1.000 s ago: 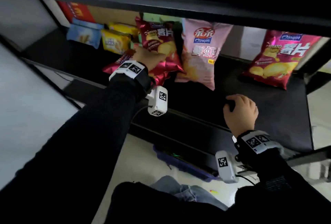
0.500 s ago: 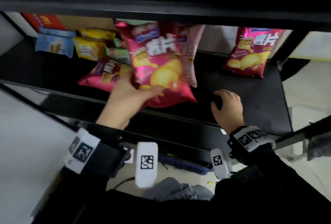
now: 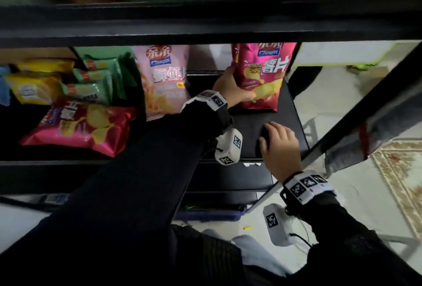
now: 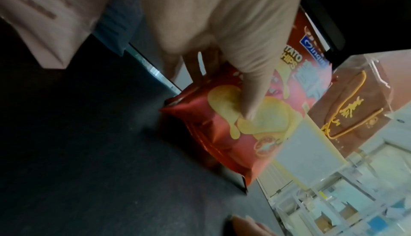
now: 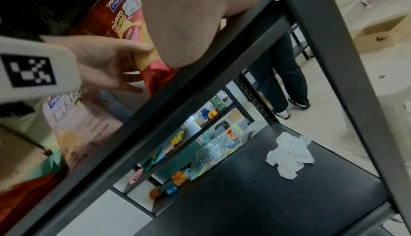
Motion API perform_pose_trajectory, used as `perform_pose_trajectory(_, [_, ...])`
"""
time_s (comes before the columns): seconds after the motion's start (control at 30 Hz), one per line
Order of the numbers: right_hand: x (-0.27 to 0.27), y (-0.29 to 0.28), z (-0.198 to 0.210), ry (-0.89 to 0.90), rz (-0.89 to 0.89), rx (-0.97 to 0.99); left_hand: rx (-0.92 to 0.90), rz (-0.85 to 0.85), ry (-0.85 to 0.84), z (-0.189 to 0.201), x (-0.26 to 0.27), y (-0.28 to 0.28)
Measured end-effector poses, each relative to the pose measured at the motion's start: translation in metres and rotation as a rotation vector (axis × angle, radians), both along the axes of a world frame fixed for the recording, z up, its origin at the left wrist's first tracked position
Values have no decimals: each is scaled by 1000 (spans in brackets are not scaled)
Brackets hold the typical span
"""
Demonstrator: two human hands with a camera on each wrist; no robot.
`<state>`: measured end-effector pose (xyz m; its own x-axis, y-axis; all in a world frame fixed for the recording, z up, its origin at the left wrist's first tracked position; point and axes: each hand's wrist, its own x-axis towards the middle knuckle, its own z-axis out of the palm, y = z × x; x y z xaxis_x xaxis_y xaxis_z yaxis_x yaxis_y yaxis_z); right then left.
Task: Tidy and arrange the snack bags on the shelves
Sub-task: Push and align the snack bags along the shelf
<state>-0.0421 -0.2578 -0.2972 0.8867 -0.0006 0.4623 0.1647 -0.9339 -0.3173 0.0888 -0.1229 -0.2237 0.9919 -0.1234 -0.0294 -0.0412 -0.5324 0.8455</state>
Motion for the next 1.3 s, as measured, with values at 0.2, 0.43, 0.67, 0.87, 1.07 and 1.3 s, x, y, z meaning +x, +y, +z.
perform_pose_trajectory(0.2, [-3,-1,0,53,-1,5,157,38,-70,-12,6,-7])
perform_pose_trajectory(0.43, [-1,-1,-1,53,-29,39,157,-155,88,5,-6,8])
perform_pose_trajectory(0.67, [24,37,4,243,-161,243,-270,277,87,34,-80,115])
perform_pose_trajectory(0.87, [30,90,1,288,-75,255,-16,1315,-212,19,-113,235])
perform_pose_trajectory(1.07, [29,94,-10,264,-1,164,-325,1222,295,-16,-120,265])
perform_pose_trajectory(1.3, [24,94,-11,206,38,134,-610,1009,338,-26,-126,284])
